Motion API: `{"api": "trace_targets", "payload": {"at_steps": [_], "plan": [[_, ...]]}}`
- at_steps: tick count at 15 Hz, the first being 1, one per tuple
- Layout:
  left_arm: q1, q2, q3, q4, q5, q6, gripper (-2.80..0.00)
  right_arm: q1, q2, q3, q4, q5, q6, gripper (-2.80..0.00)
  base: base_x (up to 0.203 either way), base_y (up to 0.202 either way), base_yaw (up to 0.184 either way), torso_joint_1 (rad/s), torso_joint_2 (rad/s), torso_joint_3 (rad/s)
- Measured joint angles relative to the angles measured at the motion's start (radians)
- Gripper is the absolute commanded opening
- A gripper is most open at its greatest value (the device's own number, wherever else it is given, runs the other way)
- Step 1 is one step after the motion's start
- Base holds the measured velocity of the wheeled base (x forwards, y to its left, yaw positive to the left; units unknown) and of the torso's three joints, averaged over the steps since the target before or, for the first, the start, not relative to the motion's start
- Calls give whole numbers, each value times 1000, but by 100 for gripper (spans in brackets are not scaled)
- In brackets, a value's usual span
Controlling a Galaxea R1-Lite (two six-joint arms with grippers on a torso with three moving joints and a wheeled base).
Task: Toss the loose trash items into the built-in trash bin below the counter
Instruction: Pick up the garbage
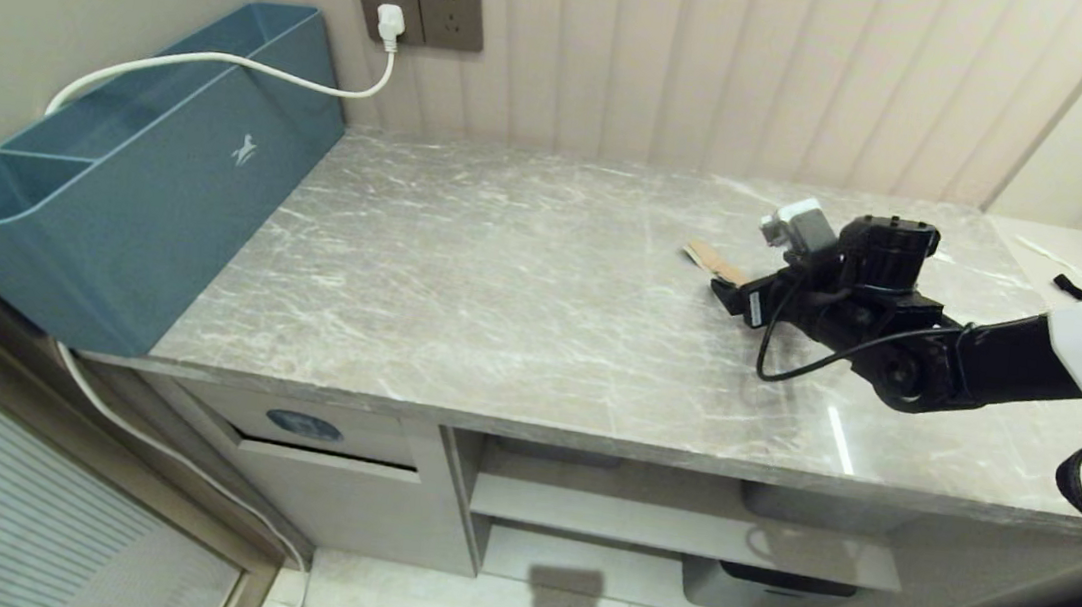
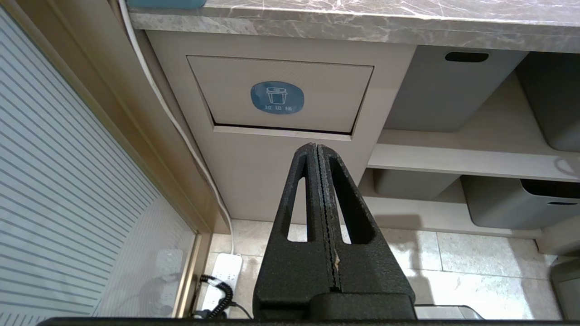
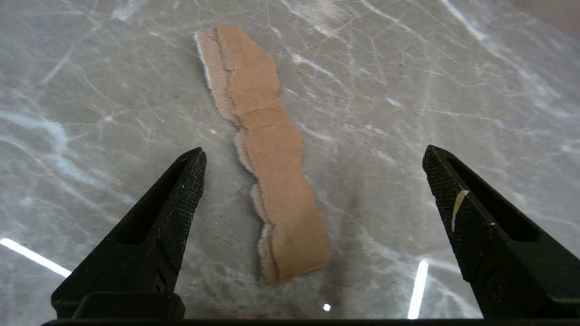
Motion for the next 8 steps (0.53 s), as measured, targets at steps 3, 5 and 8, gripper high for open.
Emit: {"api": "trace_targets", "payload": {"at_steps": [3, 5, 8], "plan": [[0, 0, 0, 0, 0, 0, -280, -1, -7, -42, 58, -44, -21, 0, 0, 0, 0, 0, 0, 0], [0, 0, 0, 0, 0, 0, -280, -1, -9, -52, 69, -46, -23, 0, 0, 0, 0, 0, 0, 0], [0, 0, 0, 0, 0, 0, -280, -1, -11, -46, 71, -46, -34, 0, 0, 0, 0, 0, 0, 0]]}}
